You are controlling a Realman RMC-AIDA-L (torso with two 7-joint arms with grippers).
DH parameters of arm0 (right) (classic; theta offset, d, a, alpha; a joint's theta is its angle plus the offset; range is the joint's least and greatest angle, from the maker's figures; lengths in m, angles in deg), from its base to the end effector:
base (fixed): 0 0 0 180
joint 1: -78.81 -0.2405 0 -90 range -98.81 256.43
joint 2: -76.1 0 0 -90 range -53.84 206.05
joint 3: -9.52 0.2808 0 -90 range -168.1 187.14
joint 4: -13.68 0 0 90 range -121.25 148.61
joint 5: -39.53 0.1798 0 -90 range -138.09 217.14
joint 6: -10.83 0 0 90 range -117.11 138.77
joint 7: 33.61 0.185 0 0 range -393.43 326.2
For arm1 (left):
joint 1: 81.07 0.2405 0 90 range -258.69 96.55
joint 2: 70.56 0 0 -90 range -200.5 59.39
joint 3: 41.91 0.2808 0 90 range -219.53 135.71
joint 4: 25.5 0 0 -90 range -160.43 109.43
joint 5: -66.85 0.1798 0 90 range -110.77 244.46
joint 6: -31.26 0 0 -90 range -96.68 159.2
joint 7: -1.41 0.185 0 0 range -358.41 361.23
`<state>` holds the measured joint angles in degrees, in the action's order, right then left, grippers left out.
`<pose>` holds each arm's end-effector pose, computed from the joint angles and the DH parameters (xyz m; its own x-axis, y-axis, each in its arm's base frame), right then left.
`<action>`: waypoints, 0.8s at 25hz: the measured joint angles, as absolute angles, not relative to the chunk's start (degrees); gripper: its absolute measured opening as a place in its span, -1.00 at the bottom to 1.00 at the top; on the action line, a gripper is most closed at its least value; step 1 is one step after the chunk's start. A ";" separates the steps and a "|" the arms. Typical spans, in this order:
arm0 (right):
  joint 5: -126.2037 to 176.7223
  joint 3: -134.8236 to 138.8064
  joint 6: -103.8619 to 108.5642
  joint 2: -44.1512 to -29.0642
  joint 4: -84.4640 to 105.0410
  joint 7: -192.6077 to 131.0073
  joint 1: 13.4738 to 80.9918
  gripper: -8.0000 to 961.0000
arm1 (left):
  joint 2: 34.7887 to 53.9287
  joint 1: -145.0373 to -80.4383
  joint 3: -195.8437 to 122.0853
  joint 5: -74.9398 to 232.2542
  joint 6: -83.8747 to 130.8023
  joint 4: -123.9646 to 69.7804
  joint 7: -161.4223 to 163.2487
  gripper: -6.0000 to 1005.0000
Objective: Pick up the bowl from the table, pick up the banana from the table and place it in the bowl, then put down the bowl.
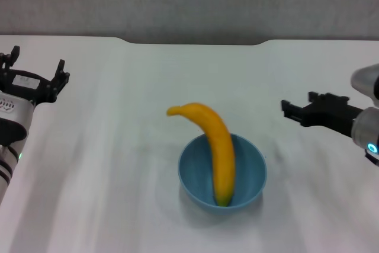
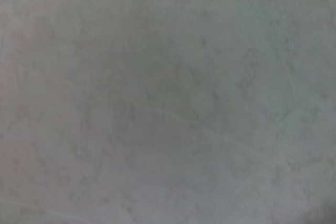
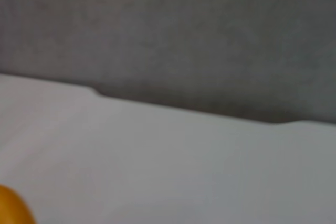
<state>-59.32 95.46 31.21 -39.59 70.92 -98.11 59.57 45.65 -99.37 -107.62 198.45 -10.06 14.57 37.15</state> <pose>0.2798 0.4010 -0.0435 0.7432 -0.4387 -0.5052 -0.6658 -0.4105 -0.6230 -0.3030 0.3964 0.0079 0.9307 0.0087 0.3657 0.3658 -0.0263 -0.9303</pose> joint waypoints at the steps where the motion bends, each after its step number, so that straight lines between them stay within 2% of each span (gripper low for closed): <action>1: -57.14 94.60 28.96 -39.59 70.92 -100.81 60.29 0.52 | 45.66 -99.38 -107.58 198.44 -10.07 14.37 37.13 0.78; 7: -49.41 87.68 15.98 -39.57 69.92 -111.43 61.76 0.49 | 45.81 -99.39 -107.35 198.44 -10.15 13.84 35.60 0.78; 13: -49.59 75.32 -6.28 -39.48 67.97 -110.12 62.04 0.48 | 45.76 -99.30 -106.23 198.44 -10.15 13.84 31.70 0.78; 20: -68.78 59.01 -33.74 -39.41 54.70 -79.86 60.22 0.48 | 45.81 -99.26 -104.63 198.42 -10.14 13.39 29.42 0.78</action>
